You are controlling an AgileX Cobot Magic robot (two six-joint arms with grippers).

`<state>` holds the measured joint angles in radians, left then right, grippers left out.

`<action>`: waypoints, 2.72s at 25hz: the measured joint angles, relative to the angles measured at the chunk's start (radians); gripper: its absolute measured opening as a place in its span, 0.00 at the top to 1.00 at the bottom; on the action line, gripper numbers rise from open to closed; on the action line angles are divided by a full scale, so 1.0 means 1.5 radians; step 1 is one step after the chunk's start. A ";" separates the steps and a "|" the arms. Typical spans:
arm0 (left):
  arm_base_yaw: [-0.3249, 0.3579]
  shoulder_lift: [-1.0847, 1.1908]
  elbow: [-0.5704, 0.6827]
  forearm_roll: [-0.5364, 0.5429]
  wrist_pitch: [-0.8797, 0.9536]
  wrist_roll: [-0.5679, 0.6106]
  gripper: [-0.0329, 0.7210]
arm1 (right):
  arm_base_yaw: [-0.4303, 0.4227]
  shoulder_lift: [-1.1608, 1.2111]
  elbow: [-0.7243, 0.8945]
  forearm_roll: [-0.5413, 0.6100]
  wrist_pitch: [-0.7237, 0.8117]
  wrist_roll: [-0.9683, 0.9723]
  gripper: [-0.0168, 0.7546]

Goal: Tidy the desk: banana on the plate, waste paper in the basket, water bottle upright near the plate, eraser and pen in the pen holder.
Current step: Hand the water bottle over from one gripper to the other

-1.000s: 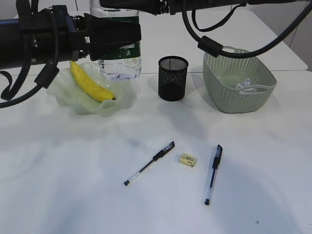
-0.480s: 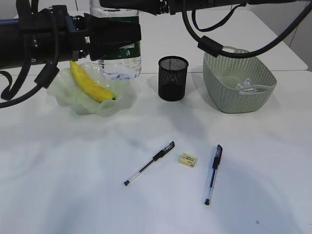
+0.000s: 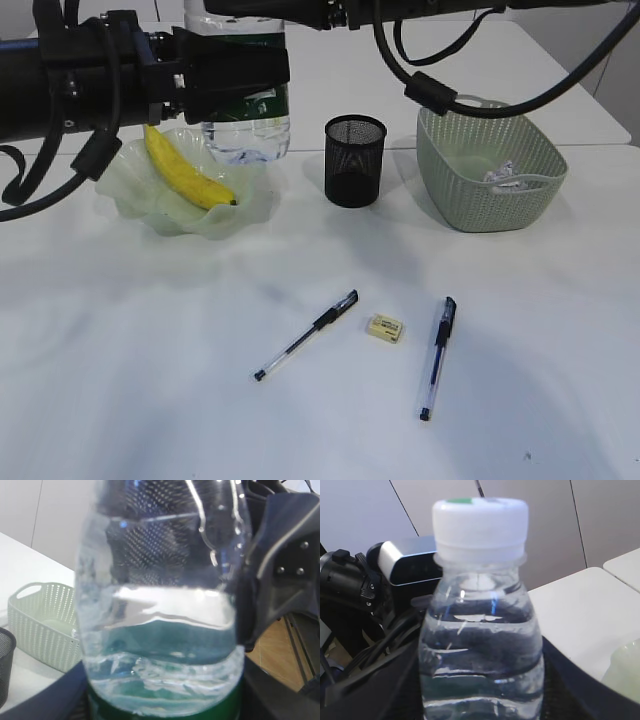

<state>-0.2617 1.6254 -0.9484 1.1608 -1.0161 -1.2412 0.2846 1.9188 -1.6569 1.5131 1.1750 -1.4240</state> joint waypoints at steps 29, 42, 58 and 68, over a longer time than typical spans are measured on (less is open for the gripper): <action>0.000 0.003 0.000 -0.001 0.007 0.001 0.41 | 0.000 -0.003 -0.001 -0.015 -0.002 0.094 0.22; -0.002 0.003 0.000 -0.002 0.007 0.002 0.41 | 0.000 -0.003 -0.002 -0.015 -0.005 0.129 0.22; -0.003 0.003 0.001 -0.005 0.007 0.002 0.41 | 0.000 -0.005 -0.003 -0.043 -0.005 0.152 0.21; 0.002 0.003 0.001 -0.004 0.004 0.002 0.41 | 0.000 -0.006 -0.003 -0.044 -0.005 0.154 0.21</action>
<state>-0.2585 1.6293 -0.9466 1.1556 -1.0098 -1.2381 0.2846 1.9102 -1.6608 1.4476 1.1677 -1.1924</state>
